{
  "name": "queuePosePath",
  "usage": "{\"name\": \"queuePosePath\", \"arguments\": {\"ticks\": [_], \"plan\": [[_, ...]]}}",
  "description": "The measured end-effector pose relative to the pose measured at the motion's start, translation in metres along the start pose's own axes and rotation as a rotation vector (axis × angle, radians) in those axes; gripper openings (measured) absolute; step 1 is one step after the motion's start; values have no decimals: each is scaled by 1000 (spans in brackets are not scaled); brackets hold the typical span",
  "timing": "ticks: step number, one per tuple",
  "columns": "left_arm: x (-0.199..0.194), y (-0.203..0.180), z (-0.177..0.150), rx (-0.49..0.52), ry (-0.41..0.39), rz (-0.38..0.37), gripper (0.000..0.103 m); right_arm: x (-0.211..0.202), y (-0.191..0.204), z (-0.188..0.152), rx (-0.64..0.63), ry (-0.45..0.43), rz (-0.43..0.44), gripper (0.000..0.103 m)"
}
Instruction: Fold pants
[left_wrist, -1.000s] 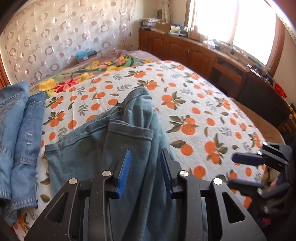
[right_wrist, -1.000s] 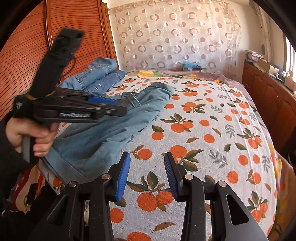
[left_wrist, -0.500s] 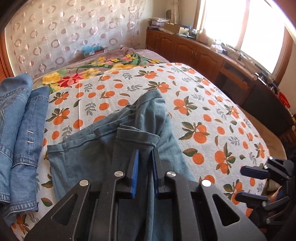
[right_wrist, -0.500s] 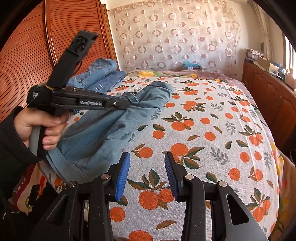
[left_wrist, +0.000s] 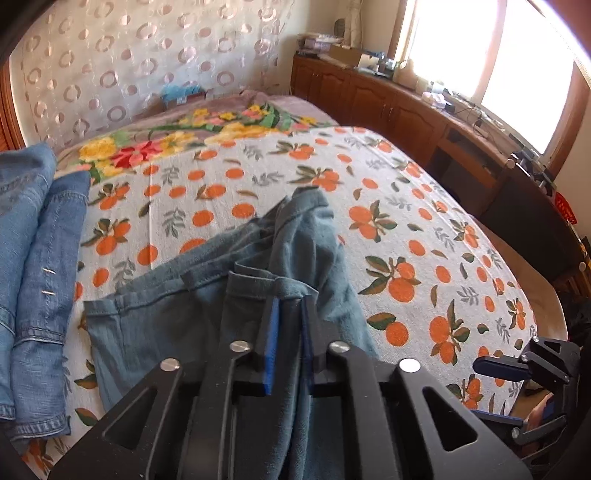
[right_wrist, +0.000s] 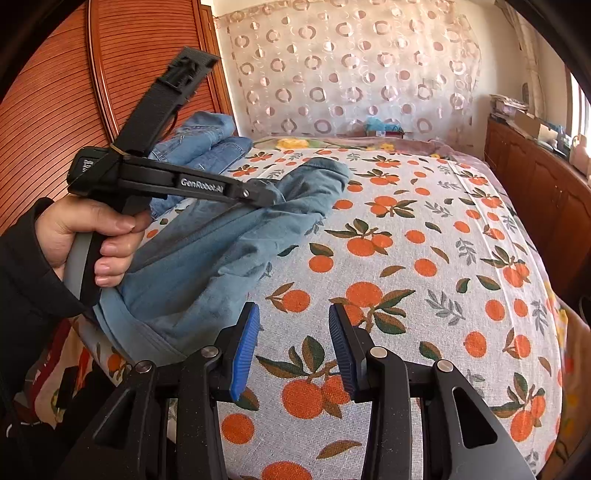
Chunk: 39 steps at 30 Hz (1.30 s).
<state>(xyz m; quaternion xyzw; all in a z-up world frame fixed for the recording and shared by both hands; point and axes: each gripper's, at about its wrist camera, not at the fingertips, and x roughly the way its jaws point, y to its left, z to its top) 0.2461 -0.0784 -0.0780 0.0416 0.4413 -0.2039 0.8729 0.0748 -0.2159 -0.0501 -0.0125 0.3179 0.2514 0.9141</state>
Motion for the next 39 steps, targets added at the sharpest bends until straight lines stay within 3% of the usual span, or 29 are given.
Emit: {"name": "queuePosePath", "arguments": {"ticks": [7,15,26,32,36,39], "plan": [[-39,23,2,-14,-88,45,4,5,4,0,-6,4,11,41],[-73,83,5,-107,-153,131,3,10,9,1,-14,9,20,41],[-59,103,-15,-136,-121,196,4,16,14,3,-20,15,22,41],[-72,93,-45,-132,-116,178,13,14,16,4,-19,7,27,41],[-87,79,-76,-121,-122,166,31,10,22,3,-25,0,41,41],[-96,67,-103,-125,-114,147,34,9,28,3,-33,1,52,41]]}}
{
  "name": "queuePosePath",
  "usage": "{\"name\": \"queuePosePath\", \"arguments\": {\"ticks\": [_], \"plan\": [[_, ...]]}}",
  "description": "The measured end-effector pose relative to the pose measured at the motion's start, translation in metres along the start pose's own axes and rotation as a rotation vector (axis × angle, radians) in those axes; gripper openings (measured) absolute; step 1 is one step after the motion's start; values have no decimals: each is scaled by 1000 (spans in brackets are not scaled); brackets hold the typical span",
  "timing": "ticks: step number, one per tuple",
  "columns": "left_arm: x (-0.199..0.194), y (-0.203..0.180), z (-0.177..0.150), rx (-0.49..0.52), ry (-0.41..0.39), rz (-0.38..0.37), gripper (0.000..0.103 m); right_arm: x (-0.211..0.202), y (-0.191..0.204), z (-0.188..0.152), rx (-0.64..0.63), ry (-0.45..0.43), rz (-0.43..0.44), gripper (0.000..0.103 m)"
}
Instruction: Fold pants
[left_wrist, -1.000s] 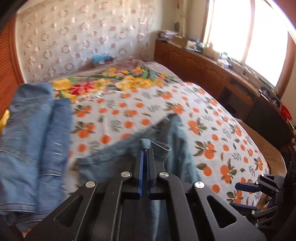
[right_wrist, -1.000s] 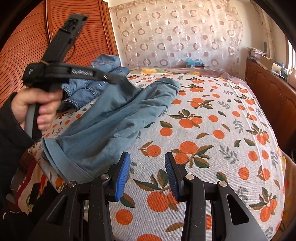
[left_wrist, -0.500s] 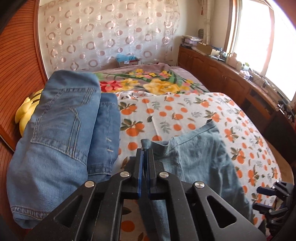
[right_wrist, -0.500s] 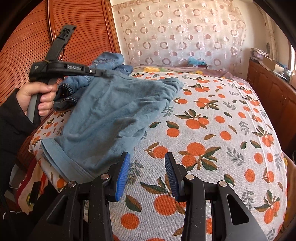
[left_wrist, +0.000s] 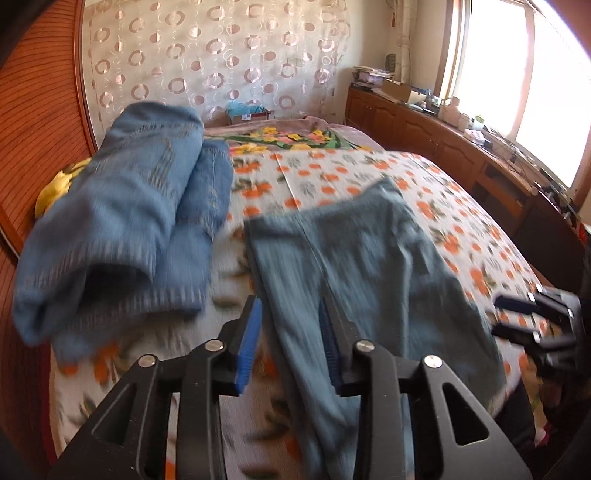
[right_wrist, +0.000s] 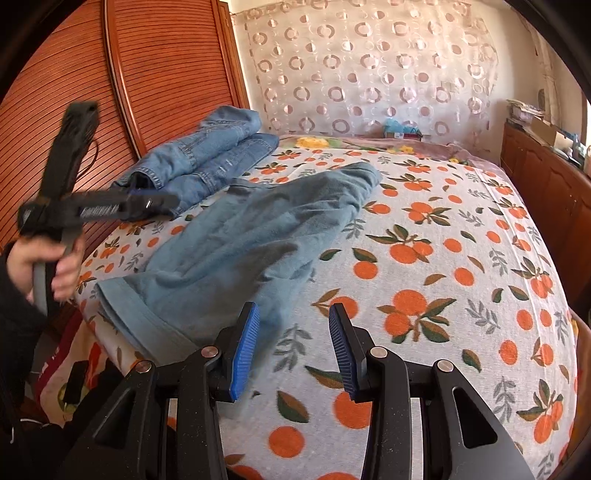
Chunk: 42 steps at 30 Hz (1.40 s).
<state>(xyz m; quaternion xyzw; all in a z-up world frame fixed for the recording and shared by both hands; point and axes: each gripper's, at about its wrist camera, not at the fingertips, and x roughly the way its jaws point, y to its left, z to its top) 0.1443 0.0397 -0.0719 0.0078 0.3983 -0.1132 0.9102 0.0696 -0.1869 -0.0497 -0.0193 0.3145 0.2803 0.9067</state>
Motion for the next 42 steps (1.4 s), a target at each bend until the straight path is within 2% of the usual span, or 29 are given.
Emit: {"name": "queuePosePath", "arguments": {"ticks": [11,15,17,21,25,28,31,35,38,40,42], "plan": [[-32,-17,-58,-8,29,-17,34,0,11,-2,-9,8,18,41],[-41,-20,-72,-36,9,-77,34,0,14,-3,-11,10,21,41],[-44,-22,-77,-40,4,-79,34,1,14,-4,-10,13,23,41],[-43,-25,-80,-43,10,-59,25,2,16,-4,-15,20,24,41],[-48,-30,-81,-28,-5,-57,12,3,17,-4,-13,21,23,41],[-61,-32,-80,-24,-37,-59,11,4,16,-5,-9,24,18,41],[-71,-34,-81,-21,-46,-54,11,3,15,-7,-3,26,18,41],[-59,-29,-90,-39,11,-18,12,2,14,-8,3,28,24,41],[-52,-22,-94,-81,37,-19,19,2,15,-8,4,30,25,41],[-53,-20,-93,-93,27,-16,30,1,14,-9,8,33,29,41],[-56,-20,-91,-95,14,-7,33,0,15,-10,9,35,31,41]]}}
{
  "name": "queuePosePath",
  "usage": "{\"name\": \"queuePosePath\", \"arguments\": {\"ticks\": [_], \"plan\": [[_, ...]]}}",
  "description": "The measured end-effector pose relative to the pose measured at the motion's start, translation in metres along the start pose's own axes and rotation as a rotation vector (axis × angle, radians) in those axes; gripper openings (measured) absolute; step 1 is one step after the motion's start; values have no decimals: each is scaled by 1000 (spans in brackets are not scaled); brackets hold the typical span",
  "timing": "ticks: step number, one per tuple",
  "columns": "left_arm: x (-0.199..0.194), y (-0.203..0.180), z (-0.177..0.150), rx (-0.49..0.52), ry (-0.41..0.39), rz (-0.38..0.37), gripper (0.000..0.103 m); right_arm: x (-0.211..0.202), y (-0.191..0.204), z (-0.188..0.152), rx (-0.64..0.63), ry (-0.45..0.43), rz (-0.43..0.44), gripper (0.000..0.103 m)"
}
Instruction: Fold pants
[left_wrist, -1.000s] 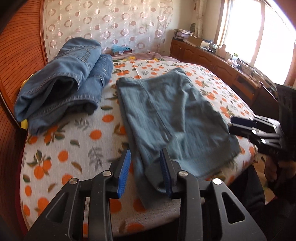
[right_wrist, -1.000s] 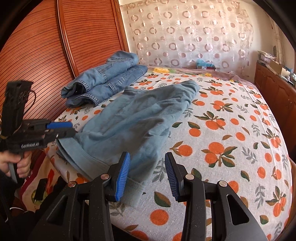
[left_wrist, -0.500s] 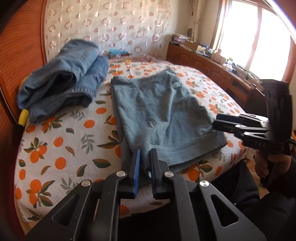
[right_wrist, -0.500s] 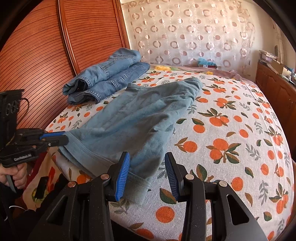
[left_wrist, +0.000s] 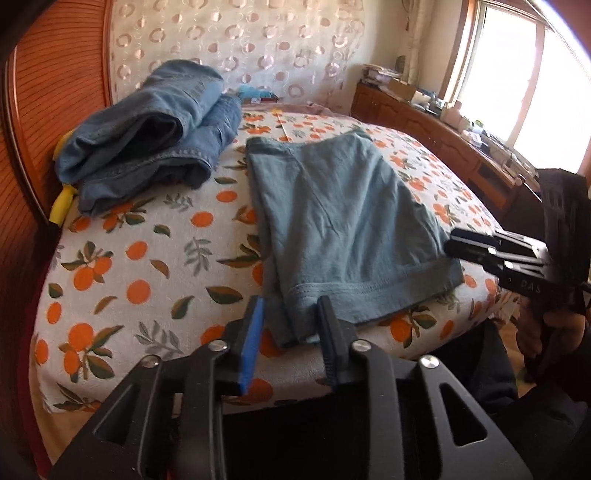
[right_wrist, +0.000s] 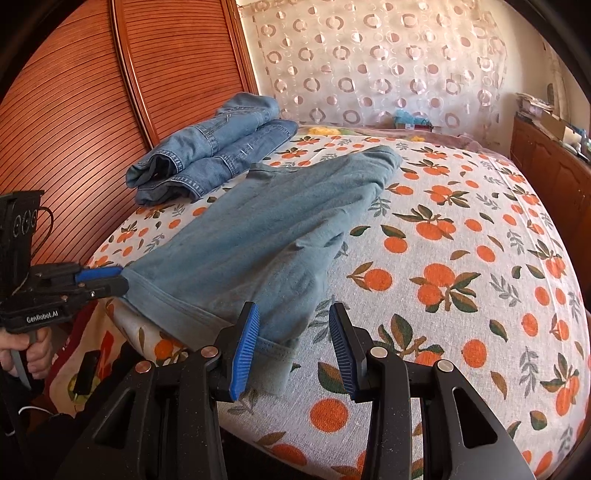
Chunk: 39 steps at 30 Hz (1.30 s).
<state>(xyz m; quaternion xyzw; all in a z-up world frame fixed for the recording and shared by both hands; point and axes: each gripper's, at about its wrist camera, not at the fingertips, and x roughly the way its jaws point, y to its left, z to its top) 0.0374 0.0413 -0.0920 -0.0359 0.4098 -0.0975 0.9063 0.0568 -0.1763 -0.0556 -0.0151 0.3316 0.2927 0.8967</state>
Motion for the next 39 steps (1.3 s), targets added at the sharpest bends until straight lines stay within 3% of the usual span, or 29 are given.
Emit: {"name": "queuePosePath", "arguments": {"ticks": [10,19,21,22,25,34,39], "plan": [[9,1,2,-14,4,-6,36,-17,-3,-15,29,19,23,41],[20,2,-5,-23,34,-11,37,-2,6,-13,22,66,69,41],[20,2,-6,-24,33,-9,37,-2,7,-13,22,65,64,30],[20,1,-6,-22,34,-10,39,-3,6,-12,18,65,59,19],[19,-1,-8,-14,31,-11,44,-14,7,-11,8,55,79,13],[17,-1,-10,-28,21,-31,46,-11,2,-19,36,86,59,14],[15,-2,-8,-39,8,-58,46,-10,4,-17,36,79,49,21]]}}
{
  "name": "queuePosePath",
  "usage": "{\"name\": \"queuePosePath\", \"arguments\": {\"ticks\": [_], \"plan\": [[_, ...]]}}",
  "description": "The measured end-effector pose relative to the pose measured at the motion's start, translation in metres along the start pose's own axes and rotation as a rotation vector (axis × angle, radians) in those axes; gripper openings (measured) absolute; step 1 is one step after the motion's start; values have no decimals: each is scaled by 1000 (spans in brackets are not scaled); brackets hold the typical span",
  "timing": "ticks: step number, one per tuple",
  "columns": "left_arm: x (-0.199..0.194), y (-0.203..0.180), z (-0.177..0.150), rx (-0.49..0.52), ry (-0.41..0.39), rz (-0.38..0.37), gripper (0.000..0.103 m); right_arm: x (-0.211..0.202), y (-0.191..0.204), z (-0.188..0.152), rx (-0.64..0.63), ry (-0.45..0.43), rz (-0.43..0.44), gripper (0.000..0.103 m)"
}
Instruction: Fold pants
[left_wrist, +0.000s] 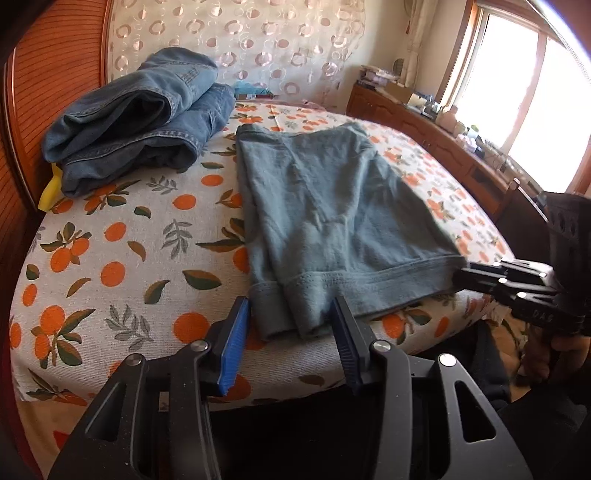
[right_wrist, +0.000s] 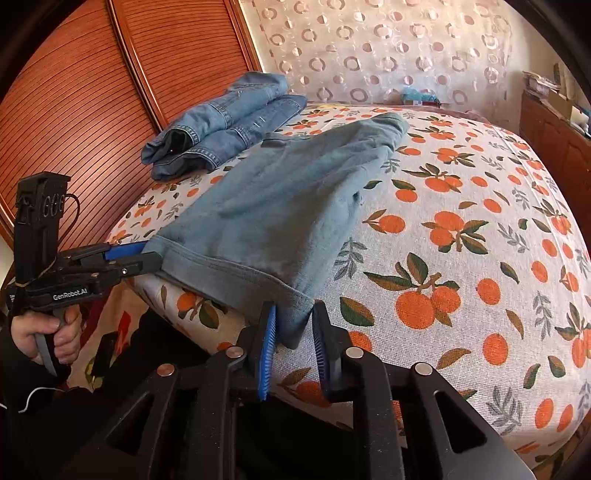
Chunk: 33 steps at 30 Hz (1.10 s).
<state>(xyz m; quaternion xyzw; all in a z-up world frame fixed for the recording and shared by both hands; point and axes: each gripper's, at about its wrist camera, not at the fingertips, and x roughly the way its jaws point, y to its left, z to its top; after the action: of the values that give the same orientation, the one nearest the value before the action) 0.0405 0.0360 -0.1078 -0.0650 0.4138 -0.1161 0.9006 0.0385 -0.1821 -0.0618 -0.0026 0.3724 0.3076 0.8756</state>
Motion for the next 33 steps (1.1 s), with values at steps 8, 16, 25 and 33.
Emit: {"name": "queuePosePath", "arguments": {"ticks": [8,16,25,33], "plan": [[6,1,1,-14,3,3,46,-3,0,0,-2,-34,-7,28],[2,1,-3,8,-17,-10,26,6,-1,-3,5,-13,-3,29],[4,-1,-3,20,-17,-2,23,5,0,-4,1,-13,-3,30],[3,-3,-2,36,-17,2,22,6,1,-4,-5,-17,-1,30]]}}
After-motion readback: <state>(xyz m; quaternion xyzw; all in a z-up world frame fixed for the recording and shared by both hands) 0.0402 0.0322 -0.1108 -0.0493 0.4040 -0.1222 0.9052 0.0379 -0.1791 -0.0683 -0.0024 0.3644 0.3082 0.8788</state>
